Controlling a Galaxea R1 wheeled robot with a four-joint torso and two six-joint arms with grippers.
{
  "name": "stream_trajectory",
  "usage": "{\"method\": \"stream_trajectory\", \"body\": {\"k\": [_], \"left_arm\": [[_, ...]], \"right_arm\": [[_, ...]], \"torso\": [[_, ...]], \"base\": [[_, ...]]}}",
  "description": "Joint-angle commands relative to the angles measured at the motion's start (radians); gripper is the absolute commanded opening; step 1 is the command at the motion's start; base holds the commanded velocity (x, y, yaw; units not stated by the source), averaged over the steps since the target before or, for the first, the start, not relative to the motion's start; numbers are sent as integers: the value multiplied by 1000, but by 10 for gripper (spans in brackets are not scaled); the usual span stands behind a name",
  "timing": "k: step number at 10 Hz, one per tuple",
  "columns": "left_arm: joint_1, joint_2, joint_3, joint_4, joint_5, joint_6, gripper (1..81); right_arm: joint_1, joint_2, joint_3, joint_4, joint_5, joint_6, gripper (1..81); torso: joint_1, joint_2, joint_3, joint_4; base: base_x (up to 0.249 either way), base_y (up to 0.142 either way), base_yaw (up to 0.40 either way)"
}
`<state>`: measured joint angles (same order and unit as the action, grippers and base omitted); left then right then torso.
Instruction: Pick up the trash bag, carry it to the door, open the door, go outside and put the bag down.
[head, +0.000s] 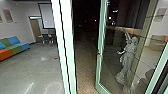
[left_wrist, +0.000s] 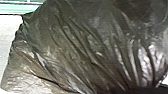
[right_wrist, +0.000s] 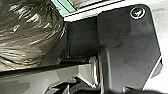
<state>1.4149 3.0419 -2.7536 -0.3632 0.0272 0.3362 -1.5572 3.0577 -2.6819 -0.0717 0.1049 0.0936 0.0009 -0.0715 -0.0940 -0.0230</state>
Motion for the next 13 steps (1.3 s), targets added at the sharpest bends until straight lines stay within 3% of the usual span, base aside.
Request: {"method": "stream_trajectory", "body": {"k": [1, 13], "left_arm": [[-64, 0, 0, -2, 57, 1, 10], [-64, 2, 0, -2, 57, 1, 10]], "right_arm": [[45, 6, 1, -10, -48, -6, 811], [45, 9, 1, -10, -47, -6, 811]], "torso": [[0, 0, 0, 0], [0, 0, 0, 0]], "base": [[0, -121, 0], [0, -130, 0]]}}
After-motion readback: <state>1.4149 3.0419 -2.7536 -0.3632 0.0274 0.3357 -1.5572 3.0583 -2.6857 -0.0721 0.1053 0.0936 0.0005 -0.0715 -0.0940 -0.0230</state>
